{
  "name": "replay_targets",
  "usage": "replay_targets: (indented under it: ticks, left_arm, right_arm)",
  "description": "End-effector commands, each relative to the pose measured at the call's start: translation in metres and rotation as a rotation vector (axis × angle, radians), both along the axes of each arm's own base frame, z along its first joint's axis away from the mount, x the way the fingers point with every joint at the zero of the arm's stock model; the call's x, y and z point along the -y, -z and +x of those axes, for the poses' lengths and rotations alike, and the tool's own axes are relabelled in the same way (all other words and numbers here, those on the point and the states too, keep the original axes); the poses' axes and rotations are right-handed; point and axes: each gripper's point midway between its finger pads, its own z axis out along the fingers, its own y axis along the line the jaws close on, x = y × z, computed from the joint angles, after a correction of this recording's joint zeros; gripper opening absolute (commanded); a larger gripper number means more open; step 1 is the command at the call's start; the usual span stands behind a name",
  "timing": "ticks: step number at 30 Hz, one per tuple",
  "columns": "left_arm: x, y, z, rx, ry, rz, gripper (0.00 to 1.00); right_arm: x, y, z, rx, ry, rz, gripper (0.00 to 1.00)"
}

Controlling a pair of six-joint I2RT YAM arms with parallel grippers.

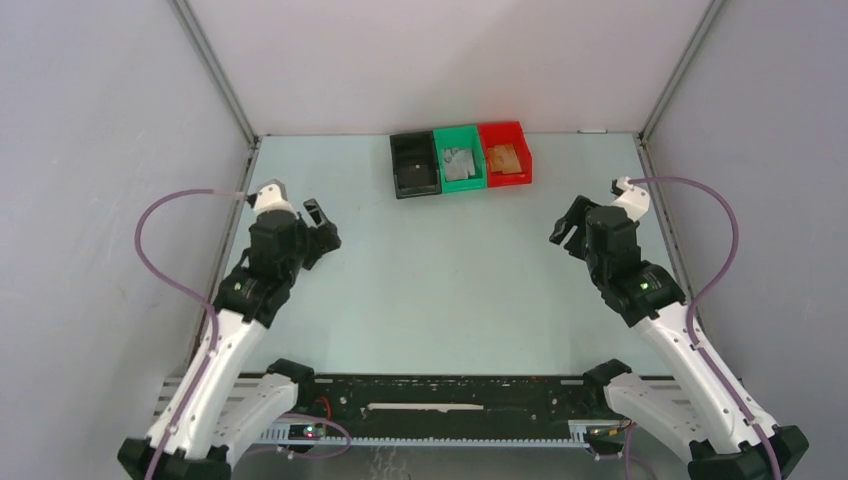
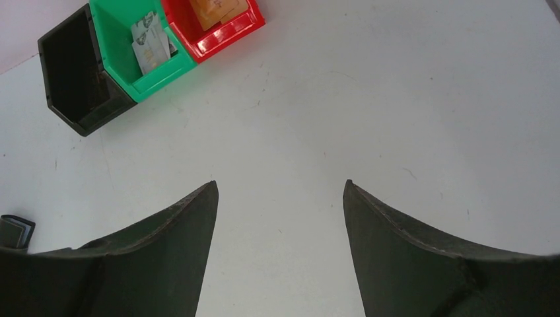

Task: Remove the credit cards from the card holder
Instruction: Move the card holder to the center of the board.

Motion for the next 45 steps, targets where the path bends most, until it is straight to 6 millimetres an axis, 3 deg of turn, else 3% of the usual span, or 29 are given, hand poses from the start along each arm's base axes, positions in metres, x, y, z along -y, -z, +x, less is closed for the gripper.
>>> replay_targets:
  ticks: [1,5,11,18,27,35,45]
  left_arm:
    - [-0.039,0.031,0.006,-0.228,-0.214,0.099,0.90]
    - [-0.048,0.072,0.023,-0.473,-0.261,0.086,0.85]
    - [-0.070,0.116,0.054,-0.653,-0.394,0.074,0.76]
    - [-0.082,0.145,0.086,-0.731,-0.462,0.049,0.71]
    - [-0.087,0.175,0.107,-0.774,-0.514,0.037,0.59]
    - [-0.084,0.203,0.105,-0.839,-0.534,0.019,0.51]
    - [-0.054,0.210,0.084,-0.846,-0.447,-0.079,0.25]
  right_arm:
    - [0.003,-0.003,0.001,0.025,0.034,0.033,0.79]
    - [-0.001,-0.007,0.002,0.042,0.018,0.057,0.79]
    - [-0.005,-0.008,0.000,0.039,-0.001,0.075,0.79]
    - [-0.001,-0.006,-0.009,0.029,0.010,0.079,0.79]
    - [0.000,0.000,-0.013,0.009,0.009,0.077,0.78]
    - [0.004,0.001,-0.016,0.008,0.024,0.075,0.78]
    - [0.005,0.005,-0.016,-0.001,0.036,0.076,0.77]
